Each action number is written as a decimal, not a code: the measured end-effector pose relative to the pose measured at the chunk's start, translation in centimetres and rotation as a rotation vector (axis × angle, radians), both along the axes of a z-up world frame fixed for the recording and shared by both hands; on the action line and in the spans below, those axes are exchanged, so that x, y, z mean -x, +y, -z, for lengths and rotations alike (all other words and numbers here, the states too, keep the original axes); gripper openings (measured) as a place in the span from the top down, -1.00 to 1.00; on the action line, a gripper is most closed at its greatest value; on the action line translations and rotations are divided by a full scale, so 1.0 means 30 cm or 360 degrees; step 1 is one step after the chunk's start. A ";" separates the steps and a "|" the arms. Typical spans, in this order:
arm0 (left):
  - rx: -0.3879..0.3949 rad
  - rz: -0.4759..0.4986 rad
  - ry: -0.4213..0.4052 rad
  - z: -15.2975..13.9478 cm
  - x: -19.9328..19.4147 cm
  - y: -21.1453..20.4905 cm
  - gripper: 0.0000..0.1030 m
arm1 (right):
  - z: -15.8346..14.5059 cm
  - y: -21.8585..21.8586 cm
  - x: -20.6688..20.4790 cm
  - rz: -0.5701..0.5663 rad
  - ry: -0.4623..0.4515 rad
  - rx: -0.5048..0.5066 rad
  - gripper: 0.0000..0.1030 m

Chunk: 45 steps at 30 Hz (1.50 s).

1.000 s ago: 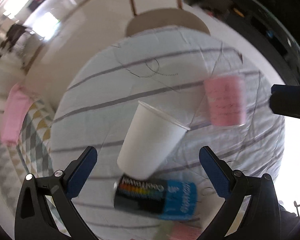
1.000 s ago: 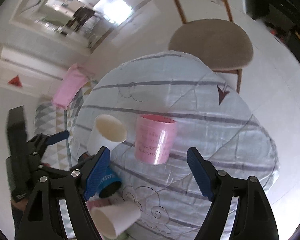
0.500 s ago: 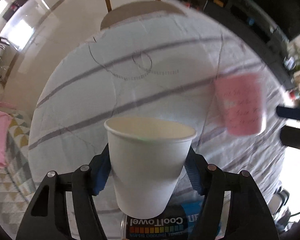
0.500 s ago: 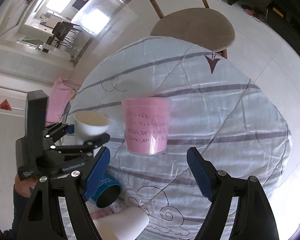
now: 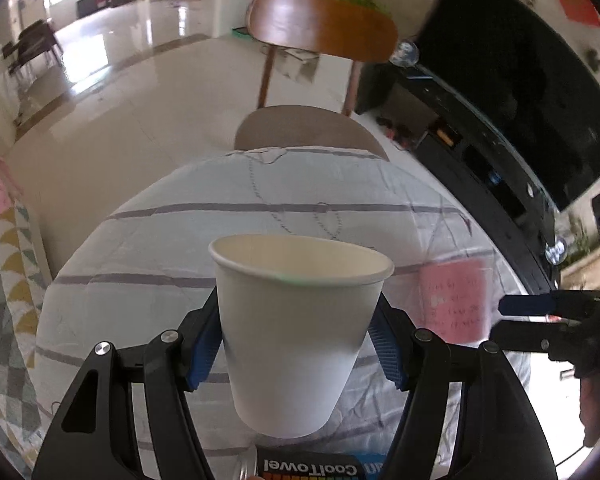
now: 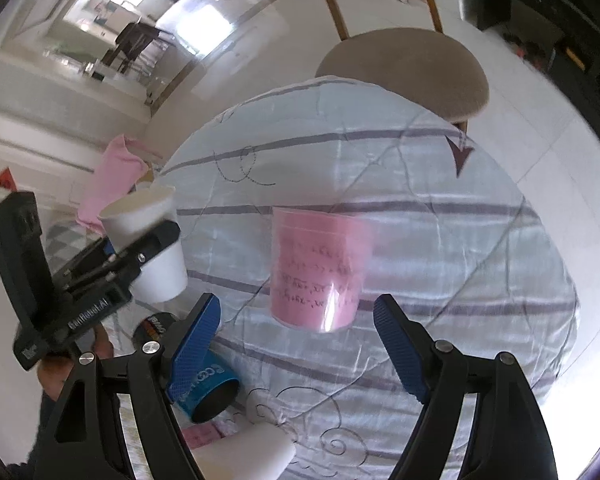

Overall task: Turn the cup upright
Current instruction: 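Lift the white cup with the left gripper and rotate it rim-up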

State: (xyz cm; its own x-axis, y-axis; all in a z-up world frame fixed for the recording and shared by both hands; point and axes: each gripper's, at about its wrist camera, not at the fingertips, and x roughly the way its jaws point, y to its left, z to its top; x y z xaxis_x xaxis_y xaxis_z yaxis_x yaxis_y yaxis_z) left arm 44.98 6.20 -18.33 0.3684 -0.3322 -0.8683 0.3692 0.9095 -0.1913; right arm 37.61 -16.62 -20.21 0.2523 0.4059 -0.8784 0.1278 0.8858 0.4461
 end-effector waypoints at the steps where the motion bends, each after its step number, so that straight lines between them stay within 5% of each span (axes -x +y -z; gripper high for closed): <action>1: -0.0013 -0.0016 -0.0006 0.008 -0.009 -0.009 -0.31 | -0.001 0.008 -0.003 -0.0019 -0.0009 0.0021 -0.56; 10: -0.0019 -0.0077 -0.0111 0.012 -0.008 -0.045 -0.31 | 0.013 0.034 -0.008 -0.0109 -0.0064 0.0151 -0.56; 27: -0.0089 -0.0105 -0.0130 0.050 0.084 0.020 -0.36 | 0.088 -0.007 -0.003 -0.0087 -0.0055 0.0129 -0.56; 30: -0.0063 -0.0132 -0.0091 0.052 0.078 0.034 -0.39 | 0.088 -0.004 -0.003 -0.0091 -0.0057 0.0122 -0.56; 34: -0.0068 -0.0130 -0.0038 0.016 0.029 0.021 -0.88 | 0.084 -0.003 -0.003 -0.0096 -0.0058 0.0119 -0.56; 45: -0.0314 -0.0057 0.0122 0.104 -0.165 -0.100 -0.84 | 0.089 -0.041 -0.007 -0.0061 -0.0034 0.0069 -0.56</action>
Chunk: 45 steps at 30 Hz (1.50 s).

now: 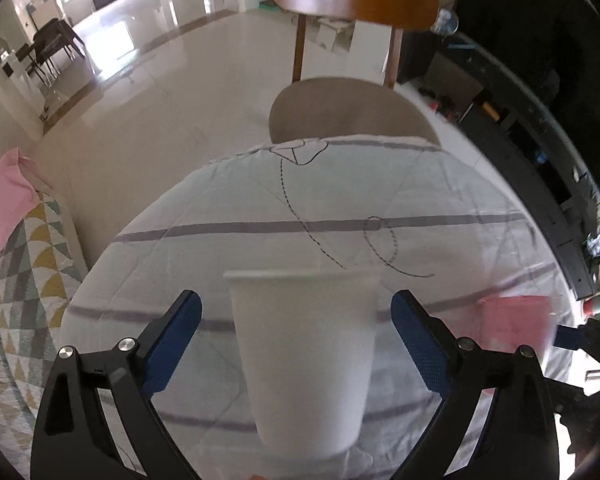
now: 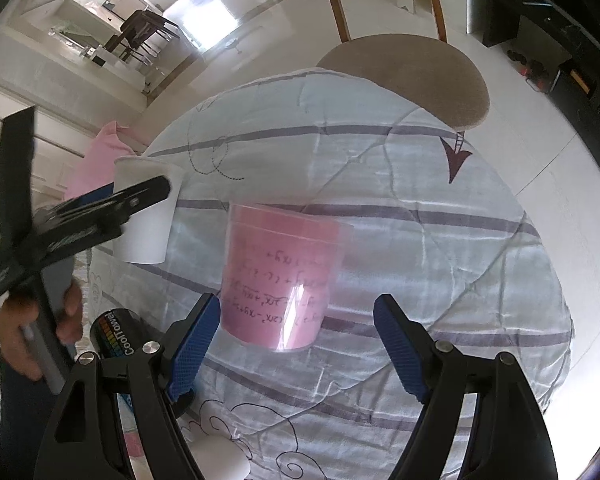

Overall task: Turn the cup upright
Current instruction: 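Lift the white cup with the left gripper and rotate it rim-up, then lower the upright white cup onto the table and open the left gripper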

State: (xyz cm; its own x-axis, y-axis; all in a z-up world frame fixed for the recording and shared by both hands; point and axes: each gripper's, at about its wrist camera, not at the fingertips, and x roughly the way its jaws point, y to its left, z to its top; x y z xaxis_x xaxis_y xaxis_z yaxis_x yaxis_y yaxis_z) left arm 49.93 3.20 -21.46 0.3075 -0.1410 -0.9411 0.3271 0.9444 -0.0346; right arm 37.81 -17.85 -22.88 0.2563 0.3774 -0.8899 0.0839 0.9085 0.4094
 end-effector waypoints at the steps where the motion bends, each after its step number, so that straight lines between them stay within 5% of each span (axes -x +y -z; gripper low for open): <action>1: -0.0002 -0.0001 0.0015 0.006 -0.009 -0.005 -0.79 | 0.000 -0.002 -0.001 0.0005 -0.0002 -0.0006 -0.56; 4: 0.0006 -0.0011 0.0036 0.014 -0.022 -0.005 -0.40 | -0.006 -0.009 -0.004 0.0018 -0.0010 -0.0024 -0.56; 8: 0.0065 -0.0007 -0.0032 -0.019 0.005 0.017 -0.40 | -0.012 -0.004 -0.009 0.0016 -0.0013 -0.0048 -0.56; 14: 0.0193 -0.0024 -0.0304 -0.109 0.132 0.088 -0.35 | -0.030 0.016 -0.001 -0.0002 -0.0026 -0.0071 -0.56; 27: 0.0188 -0.0098 -0.0212 -0.074 0.262 0.127 -0.36 | -0.037 0.071 0.043 -0.0062 -0.0021 -0.0057 -0.56; 37: 0.0109 -0.0111 -0.0214 -0.090 0.313 0.129 -0.77 | -0.064 0.072 0.068 -0.0059 -0.0030 -0.0079 -0.56; 45: 0.0172 -0.0184 -0.0191 -0.160 0.391 0.180 -0.87 | -0.093 0.047 0.092 -0.0021 -0.0025 -0.0132 -0.56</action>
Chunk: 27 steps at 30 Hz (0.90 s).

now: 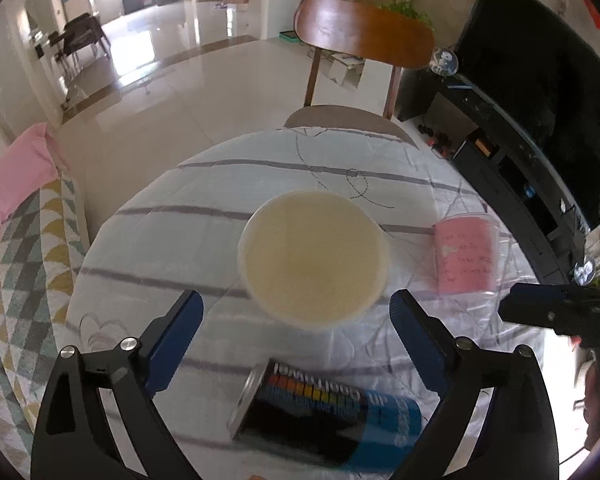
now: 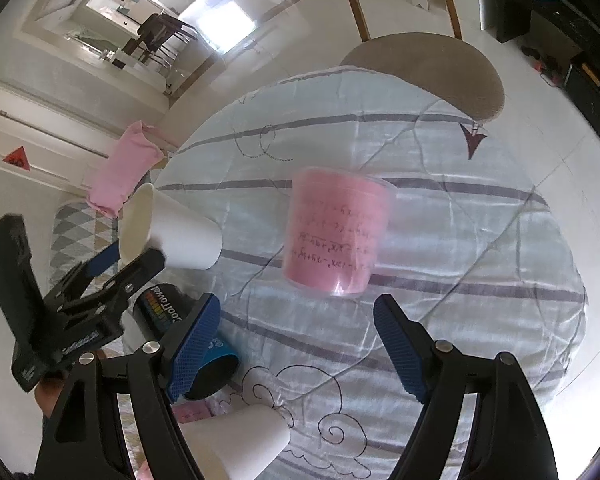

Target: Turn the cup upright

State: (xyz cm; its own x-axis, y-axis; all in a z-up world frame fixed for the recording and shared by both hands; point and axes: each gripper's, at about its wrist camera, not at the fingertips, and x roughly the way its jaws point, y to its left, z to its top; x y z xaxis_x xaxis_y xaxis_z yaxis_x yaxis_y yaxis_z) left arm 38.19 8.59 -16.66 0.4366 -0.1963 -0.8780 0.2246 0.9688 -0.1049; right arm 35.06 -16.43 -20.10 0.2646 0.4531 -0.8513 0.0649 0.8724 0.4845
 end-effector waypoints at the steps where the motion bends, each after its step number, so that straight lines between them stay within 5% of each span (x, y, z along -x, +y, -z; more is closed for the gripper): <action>1: 0.0009 -0.0016 0.0003 -0.009 0.012 0.007 -0.87 | -0.006 -0.007 0.003 0.0011 0.0000 -0.0009 -0.56; 13: -0.0001 -0.0408 -0.0110 -0.274 0.282 0.004 -0.88 | -0.140 -0.015 0.042 -0.0161 -0.0074 -0.0059 -0.56; 19: -0.0058 -0.0730 -0.0261 -0.382 0.527 -0.124 -0.88 | -0.279 -0.030 0.128 -0.0466 -0.0308 0.0040 -0.56; 27: -0.0134 -0.0895 -0.0273 -0.409 0.803 -0.310 -0.88 | -0.432 -0.090 0.391 -0.0716 -0.0643 0.0255 -0.56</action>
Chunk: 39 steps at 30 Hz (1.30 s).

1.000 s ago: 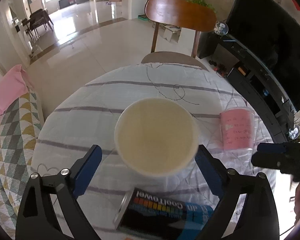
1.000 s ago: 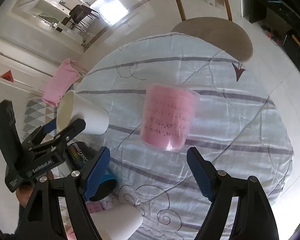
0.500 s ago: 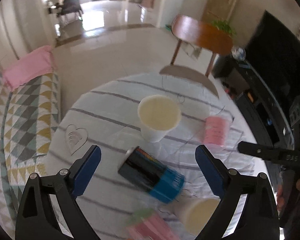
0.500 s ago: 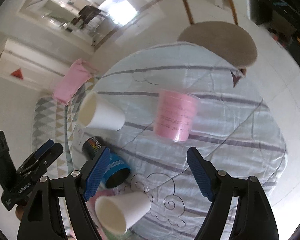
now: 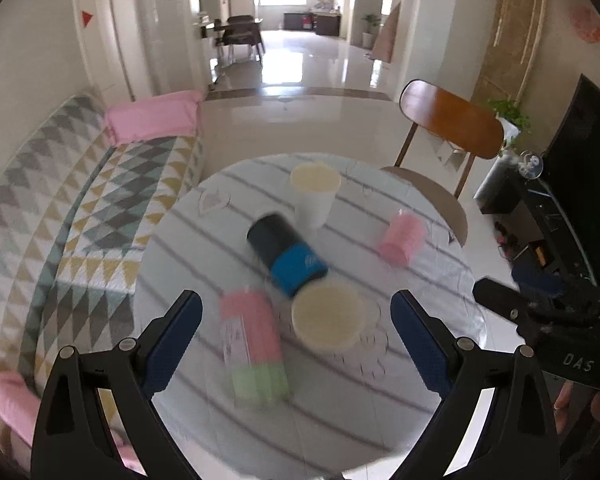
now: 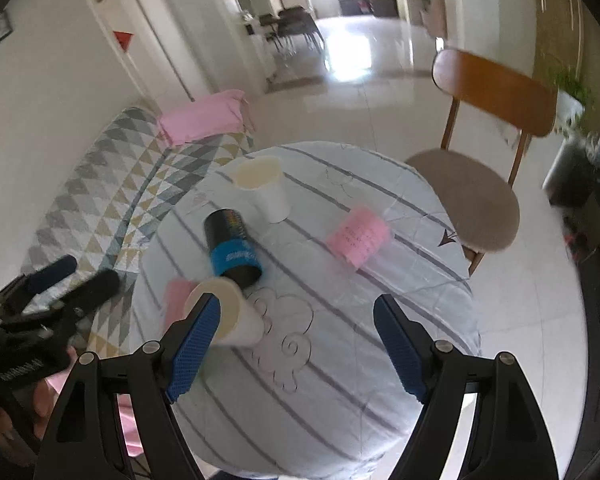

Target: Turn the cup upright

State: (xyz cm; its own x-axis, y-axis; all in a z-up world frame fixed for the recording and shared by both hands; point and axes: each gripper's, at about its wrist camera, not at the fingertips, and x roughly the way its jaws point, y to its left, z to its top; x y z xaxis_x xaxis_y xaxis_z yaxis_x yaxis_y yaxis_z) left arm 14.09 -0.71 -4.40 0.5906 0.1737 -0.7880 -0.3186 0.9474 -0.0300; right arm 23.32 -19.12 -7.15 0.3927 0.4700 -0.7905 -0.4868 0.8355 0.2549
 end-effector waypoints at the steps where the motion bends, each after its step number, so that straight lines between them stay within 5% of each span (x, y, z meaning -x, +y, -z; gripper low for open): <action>1: -0.0013 -0.0006 -0.0008 -0.002 0.032 -0.018 -0.88 | -0.011 -0.011 0.032 -0.0007 -0.0030 0.0002 -0.56; 22: -0.0126 0.0055 -0.0212 -0.060 0.552 -0.176 -0.88 | -0.093 -0.112 0.583 0.0123 -0.0378 0.0009 -0.56; 39: -0.0183 0.0081 -0.0226 -0.082 0.561 -0.175 -0.89 | -0.093 -0.112 0.626 0.0191 -0.0399 0.0039 -0.56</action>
State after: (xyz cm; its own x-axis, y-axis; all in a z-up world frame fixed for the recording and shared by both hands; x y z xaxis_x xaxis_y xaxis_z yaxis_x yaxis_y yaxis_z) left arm -2.73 -5.97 -1.94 0.7049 0.2251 -0.6726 -0.2706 0.9619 0.0384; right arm 4.55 -22.48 -4.36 0.6294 0.3901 -0.6721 -0.4291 0.8955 0.1180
